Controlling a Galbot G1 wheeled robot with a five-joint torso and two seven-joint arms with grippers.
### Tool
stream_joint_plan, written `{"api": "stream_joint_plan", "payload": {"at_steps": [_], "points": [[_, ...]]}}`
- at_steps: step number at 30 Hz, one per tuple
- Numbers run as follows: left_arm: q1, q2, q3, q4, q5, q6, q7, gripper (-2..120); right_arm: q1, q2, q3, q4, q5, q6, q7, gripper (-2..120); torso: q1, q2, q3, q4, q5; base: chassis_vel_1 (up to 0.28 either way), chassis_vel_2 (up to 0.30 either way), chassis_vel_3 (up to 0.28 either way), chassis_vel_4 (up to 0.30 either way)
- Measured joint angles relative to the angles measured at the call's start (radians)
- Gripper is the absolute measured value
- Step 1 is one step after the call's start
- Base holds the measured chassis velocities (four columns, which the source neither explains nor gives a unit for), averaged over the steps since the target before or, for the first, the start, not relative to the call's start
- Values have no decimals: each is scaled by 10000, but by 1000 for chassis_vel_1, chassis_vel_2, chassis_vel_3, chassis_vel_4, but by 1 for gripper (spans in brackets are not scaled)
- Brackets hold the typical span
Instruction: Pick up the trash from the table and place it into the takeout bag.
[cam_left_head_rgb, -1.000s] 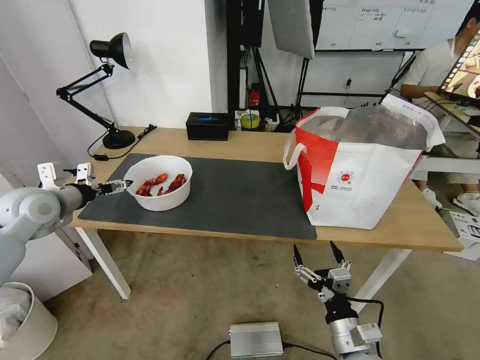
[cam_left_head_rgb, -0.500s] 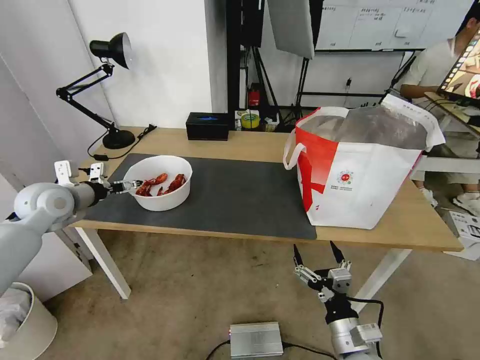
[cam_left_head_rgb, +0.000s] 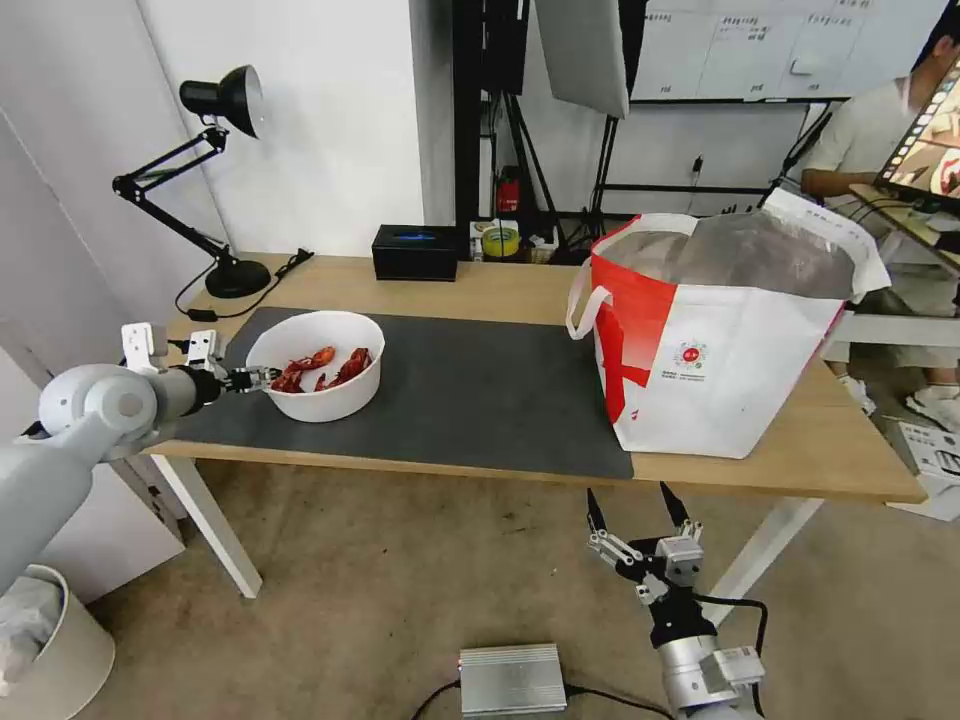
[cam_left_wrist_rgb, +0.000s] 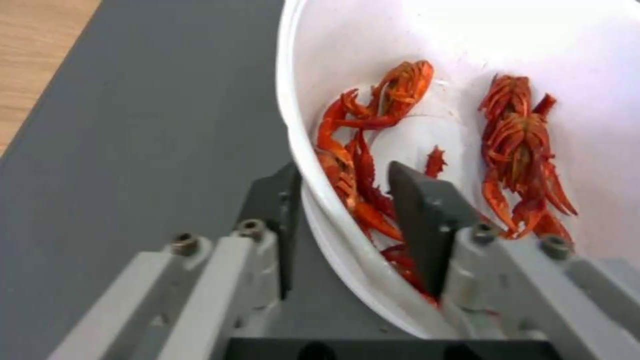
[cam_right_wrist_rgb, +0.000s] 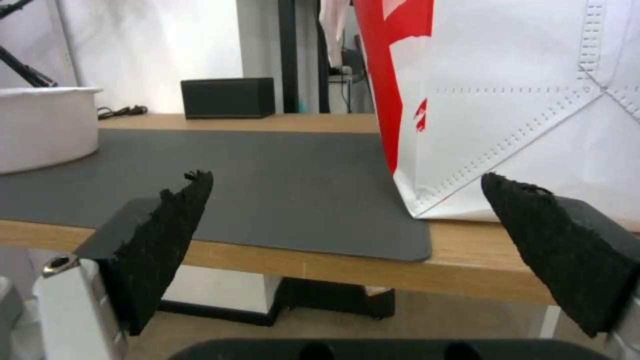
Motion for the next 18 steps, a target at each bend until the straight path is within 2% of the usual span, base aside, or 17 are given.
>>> {"api": "stream_joint_plan", "payload": {"at_steps": [2, 5, 8, 9, 13, 18], "points": [[0, 21, 5, -25, 1, 0, -9, 28, 0, 0, 0, 0, 0, 0, 0, 100, 0, 0, 0, 0, 0, 0, 0, 0, 0], [7, 67, 8, -89, 6, -35, -11, 14, 0, 0, 0, 0, 0, 0, 0, 100, 0, 0, 0, 0, 0, 0, 0, 0, 0], [17, 73, 8, -102, 6, -54, -11, 9, 0, 0, 0, 0, 0, 0, 0, 100, 0, 0, 0, 0, 0, 0, 0, 0, 0], [34, 77, 5, -112, 7, -80, -12, 1, 0, 0, 0, 0, 0, 0, 0, 100, 0, 0, 0, -1, 0, 0, 0, 0, 0], [65, 79, -12, -129, 6, -114, -12, 0, 0, 0, 0, 0, 0, 0, 0, 100, 0, 0, 0, 0, 0, 0, 0, 0, 0], [446, 140, -448, -465, -57, -308, -116, 0, 0, 0, 0, 0, 0, 0, 0, 100, 0, 0, 0, 0, 0, 0, 0, 0, 0]]}}
